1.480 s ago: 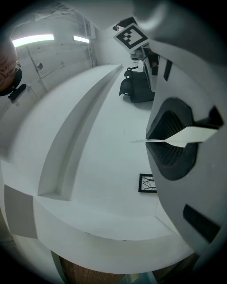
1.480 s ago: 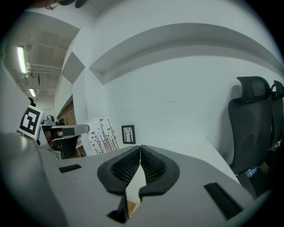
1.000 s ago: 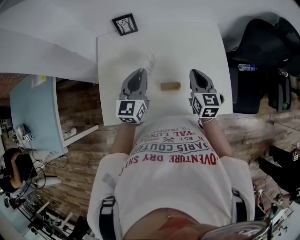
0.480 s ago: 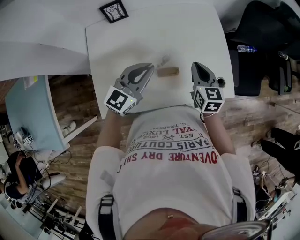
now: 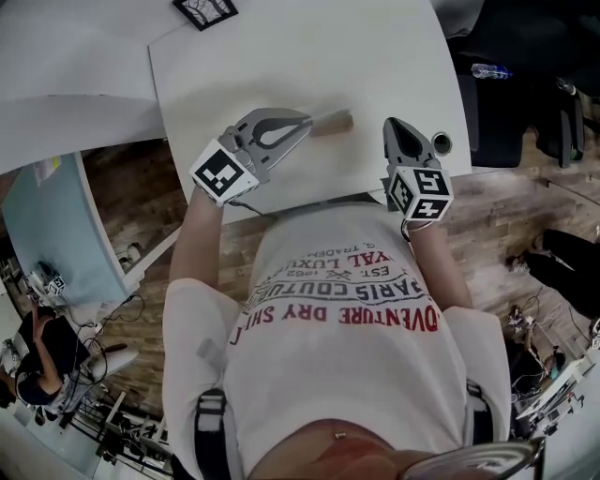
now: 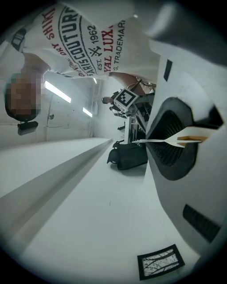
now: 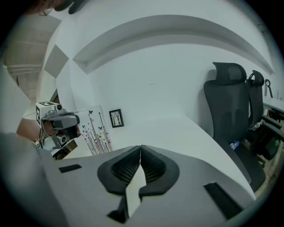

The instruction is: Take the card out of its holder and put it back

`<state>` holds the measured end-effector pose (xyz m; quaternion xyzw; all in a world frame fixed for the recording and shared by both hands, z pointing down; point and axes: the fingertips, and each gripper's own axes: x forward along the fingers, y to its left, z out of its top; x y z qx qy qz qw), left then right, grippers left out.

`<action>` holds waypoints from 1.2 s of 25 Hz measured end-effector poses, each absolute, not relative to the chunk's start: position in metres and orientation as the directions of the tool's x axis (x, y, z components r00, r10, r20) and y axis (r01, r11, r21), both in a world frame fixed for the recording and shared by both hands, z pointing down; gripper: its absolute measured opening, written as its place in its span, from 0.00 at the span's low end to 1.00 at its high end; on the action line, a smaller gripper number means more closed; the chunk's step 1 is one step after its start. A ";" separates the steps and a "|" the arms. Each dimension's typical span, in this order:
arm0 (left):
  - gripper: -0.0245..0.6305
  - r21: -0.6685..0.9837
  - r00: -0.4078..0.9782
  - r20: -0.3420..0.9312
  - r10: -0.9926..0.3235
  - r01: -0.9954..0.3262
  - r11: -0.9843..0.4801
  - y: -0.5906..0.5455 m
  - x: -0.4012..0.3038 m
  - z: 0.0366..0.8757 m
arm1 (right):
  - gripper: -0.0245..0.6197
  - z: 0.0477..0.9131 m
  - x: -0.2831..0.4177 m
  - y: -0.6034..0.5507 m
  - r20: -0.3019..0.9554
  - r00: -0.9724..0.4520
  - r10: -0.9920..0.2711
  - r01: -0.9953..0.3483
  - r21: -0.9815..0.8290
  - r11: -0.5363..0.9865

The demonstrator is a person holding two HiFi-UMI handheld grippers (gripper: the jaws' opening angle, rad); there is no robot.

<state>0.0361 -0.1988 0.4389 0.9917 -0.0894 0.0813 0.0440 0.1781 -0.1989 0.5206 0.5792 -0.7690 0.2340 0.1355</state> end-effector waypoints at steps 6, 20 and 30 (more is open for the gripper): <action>0.09 0.093 0.979 0.171 -0.110 -0.127 -0.988 -0.198 0.044 0.458 | 0.08 0.522 0.177 -0.202 0.488 -0.290 -0.824 -0.956 -0.193 0.222; 0.09 0.121 0.980 0.192 -0.060 -0.084 -0.989 -0.205 0.046 0.477 | 0.08 0.526 0.188 -0.201 0.524 -0.274 -0.806 -0.962 -0.154 0.227; 0.09 0.125 0.983 0.182 -0.039 -0.063 -0.990 -0.203 0.041 0.480 | 0.08 0.526 0.186 -0.195 0.541 -0.290 -0.790 -0.956 -0.132 0.261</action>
